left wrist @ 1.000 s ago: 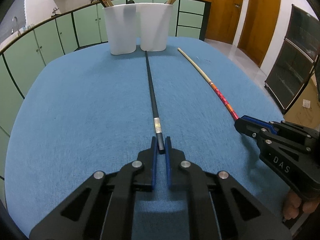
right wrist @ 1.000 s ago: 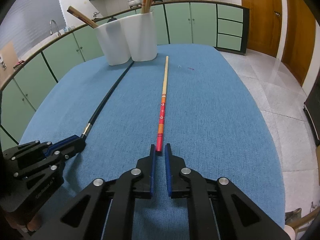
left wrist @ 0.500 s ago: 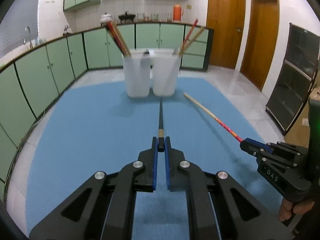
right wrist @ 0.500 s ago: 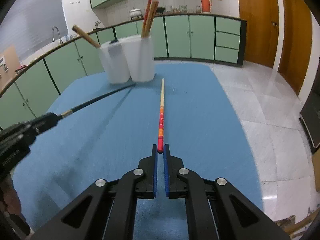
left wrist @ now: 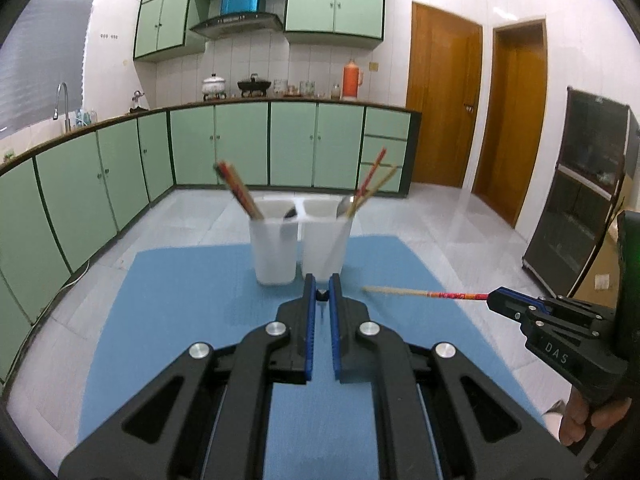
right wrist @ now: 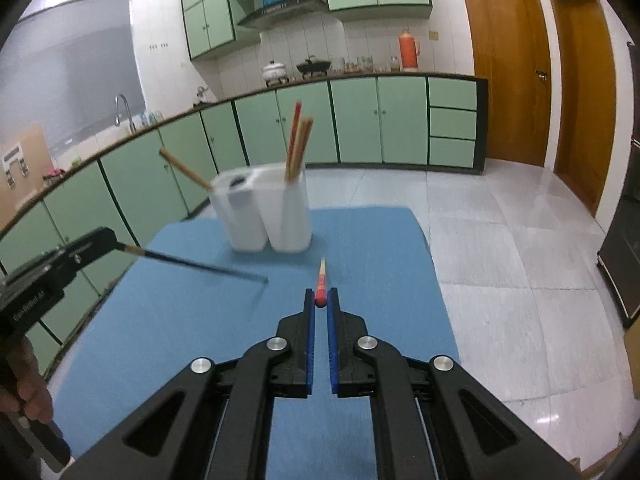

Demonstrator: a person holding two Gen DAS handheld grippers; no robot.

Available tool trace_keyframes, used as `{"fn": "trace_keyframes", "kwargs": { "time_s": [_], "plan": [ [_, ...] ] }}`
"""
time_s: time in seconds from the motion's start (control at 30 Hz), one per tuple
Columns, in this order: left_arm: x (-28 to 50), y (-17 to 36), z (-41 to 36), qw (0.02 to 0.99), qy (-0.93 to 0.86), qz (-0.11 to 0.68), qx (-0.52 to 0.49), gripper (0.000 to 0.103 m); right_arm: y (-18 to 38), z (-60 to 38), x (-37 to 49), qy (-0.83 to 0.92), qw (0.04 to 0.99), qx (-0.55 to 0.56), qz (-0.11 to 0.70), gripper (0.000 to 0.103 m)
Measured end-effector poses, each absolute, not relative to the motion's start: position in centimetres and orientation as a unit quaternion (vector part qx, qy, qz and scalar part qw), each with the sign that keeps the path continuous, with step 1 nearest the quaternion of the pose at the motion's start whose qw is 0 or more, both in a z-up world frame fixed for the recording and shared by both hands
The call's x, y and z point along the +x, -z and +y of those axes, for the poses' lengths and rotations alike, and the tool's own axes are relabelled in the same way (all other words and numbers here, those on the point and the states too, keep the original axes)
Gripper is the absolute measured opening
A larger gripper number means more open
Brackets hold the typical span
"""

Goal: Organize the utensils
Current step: 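Lift both chopsticks, lower them into the white holder and open both tools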

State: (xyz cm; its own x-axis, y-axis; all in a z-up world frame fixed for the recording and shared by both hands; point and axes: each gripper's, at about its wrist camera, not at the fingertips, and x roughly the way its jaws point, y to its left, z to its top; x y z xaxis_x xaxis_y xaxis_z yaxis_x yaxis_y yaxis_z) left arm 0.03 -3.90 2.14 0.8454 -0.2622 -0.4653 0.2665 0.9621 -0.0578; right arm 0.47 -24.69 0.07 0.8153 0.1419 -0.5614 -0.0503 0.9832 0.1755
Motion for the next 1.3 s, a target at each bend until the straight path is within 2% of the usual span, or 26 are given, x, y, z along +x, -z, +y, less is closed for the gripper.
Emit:
{"fn": "trace_keyframes", "kwargs": {
  "time_s": [0.33,0.83,1.3],
  "plan": [
    [1.0,-5.7,-3.8,0.967,0.153,0.206,-0.012,0.005,-4.8,-24.5,1.6,-0.081,0.957,0.079,0.267,0.006],
    [1.1,-7.8,-3.1,0.973,0.152,0.174,-0.021,0.006,-7.5,-22.9,2.6,-0.103,0.962,0.060,0.248,0.006],
    [4.3,-12.4,-2.6,0.983,0.136,0.116,-0.027,0.005,-14.3,-21.2,6.2,-0.126,0.974,0.048,0.184,0.006]
  ]
}}
